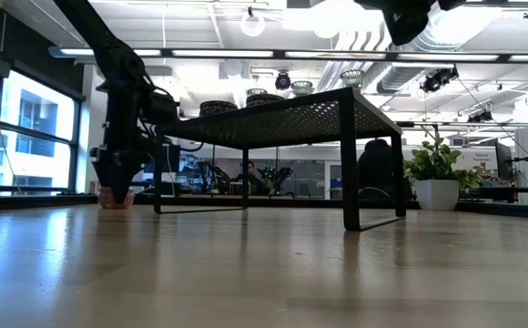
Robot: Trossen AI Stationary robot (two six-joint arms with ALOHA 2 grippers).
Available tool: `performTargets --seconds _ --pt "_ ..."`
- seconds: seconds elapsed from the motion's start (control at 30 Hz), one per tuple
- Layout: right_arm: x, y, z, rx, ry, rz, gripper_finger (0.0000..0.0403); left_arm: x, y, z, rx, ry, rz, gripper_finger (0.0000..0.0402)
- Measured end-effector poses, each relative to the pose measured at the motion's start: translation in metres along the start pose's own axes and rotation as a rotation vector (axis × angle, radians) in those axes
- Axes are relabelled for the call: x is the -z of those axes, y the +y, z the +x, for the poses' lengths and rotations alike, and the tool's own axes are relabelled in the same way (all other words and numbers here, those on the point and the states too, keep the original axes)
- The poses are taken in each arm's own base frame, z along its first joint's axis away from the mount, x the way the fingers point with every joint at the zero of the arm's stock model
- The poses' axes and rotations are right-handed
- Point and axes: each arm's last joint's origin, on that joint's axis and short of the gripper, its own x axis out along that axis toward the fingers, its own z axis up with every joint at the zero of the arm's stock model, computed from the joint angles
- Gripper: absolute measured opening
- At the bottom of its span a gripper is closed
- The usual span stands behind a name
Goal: Pick & Place candle stick holders
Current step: Put the pink scented candle on the shelf
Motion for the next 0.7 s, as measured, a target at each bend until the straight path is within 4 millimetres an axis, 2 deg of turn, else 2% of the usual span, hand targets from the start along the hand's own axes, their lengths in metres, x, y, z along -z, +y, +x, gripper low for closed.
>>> performTargets --seconds 0.2,0.37,0.47,0.6,0.7 --pt "0.000 0.000 0.000 0.000 0.000 0.000 0.0000 0.003 0.001 -0.004 -0.002 0.051 0.007 0.0288" --pt "0.000 0.000 0.000 -0.001 0.000 0.000 0.0000 0.005 0.002 -0.026 0.010 0.029 0.006 0.0291" --pt "0.000 0.000 0.000 -0.001 0.000 0.000 0.0000 0.012 -0.003 -0.047 0.035 -0.022 0.027 0.0288" --pt "0.000 0.000 0.000 -0.001 0.000 0.000 0.0000 0.035 -0.015 -0.080 0.056 -0.073 0.081 0.0287" --pt "0.000 0.000 0.000 0.005 -0.001 0.000 0.0000 0.062 -0.027 -0.105 0.073 -0.089 0.113 0.0287"
